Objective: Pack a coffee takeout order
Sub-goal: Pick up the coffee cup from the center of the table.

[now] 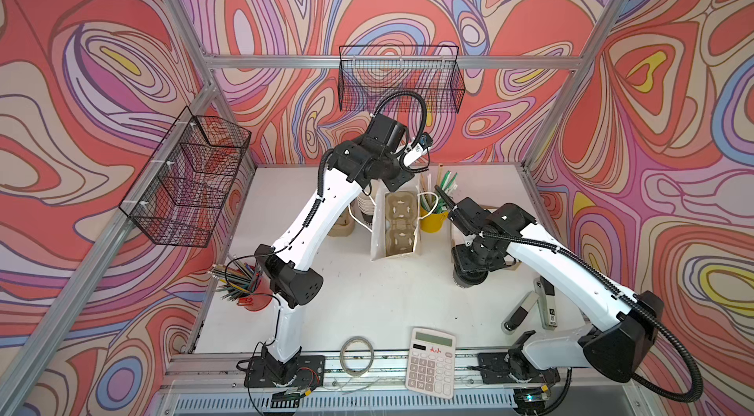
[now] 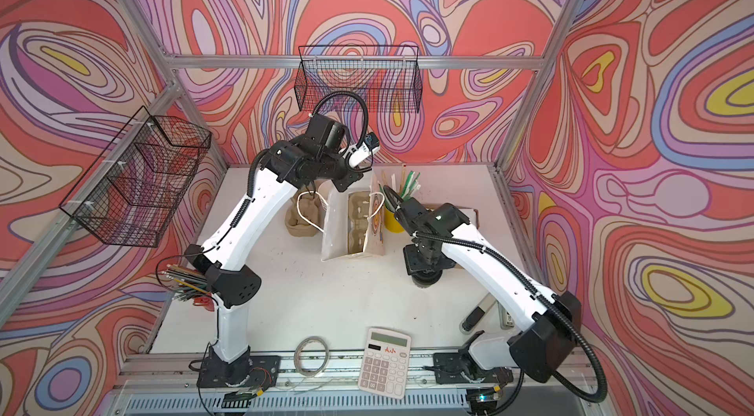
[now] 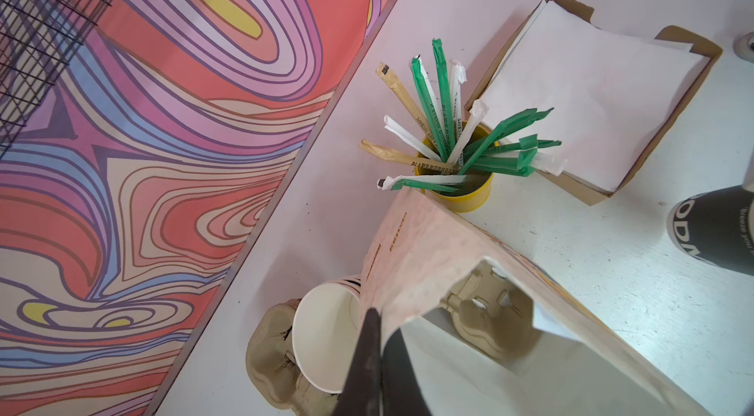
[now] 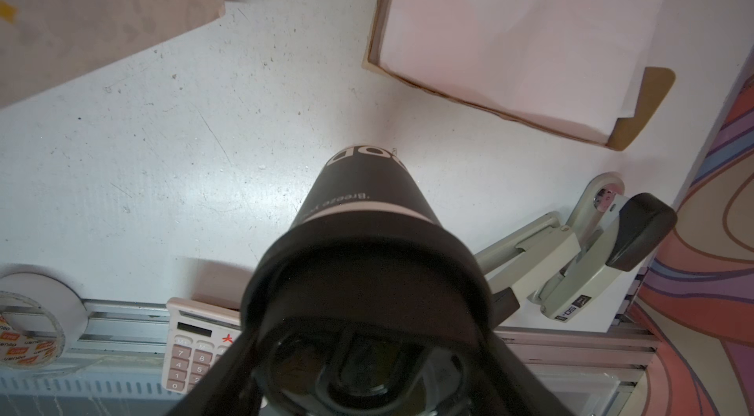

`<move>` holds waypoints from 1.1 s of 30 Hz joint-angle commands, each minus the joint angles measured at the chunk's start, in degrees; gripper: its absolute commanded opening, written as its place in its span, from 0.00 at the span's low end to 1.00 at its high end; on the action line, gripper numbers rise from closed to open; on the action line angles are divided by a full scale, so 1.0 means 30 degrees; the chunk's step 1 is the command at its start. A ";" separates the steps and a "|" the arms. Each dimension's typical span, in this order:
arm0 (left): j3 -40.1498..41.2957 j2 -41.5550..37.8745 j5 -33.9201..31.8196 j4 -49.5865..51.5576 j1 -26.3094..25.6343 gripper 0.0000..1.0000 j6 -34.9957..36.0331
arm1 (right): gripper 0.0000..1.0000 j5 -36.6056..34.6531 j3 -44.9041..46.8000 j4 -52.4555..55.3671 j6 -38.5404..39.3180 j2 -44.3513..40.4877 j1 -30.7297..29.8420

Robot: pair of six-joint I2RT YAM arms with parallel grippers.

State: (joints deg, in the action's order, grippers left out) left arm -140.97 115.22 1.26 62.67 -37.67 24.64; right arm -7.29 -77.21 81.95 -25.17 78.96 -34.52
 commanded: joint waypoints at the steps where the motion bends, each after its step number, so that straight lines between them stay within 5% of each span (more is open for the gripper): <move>1: 0.0434 -0.0706 -0.0216 0.0234 -0.0336 0.00 -0.0667 | 0.73 -0.0097 -0.0102 0.0255 -0.0284 -0.0304 0.0082; 12: 0.5218 -0.4076 -0.4546 -0.0567 -0.3378 0.00 -0.2471 | 0.72 0.0690 0.0745 0.0496 -0.0702 -0.1335 0.0053; 23: 0.7636 -0.5292 -0.3006 -0.2246 -0.3785 0.00 -0.3641 | 0.71 0.1002 0.2032 0.0727 -0.1294 -0.2730 -0.0094; 33: 0.6559 -0.4697 -0.2652 -0.1193 -0.4293 0.00 -0.5448 | 0.71 0.0848 0.1838 0.0921 -0.1257 -0.2763 -0.0094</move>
State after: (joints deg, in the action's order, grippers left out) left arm -119.68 100.40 -6.48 57.47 -49.78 10.61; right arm -4.43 -71.85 83.11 -28.18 71.44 -34.59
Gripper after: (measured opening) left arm 0.047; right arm 0.713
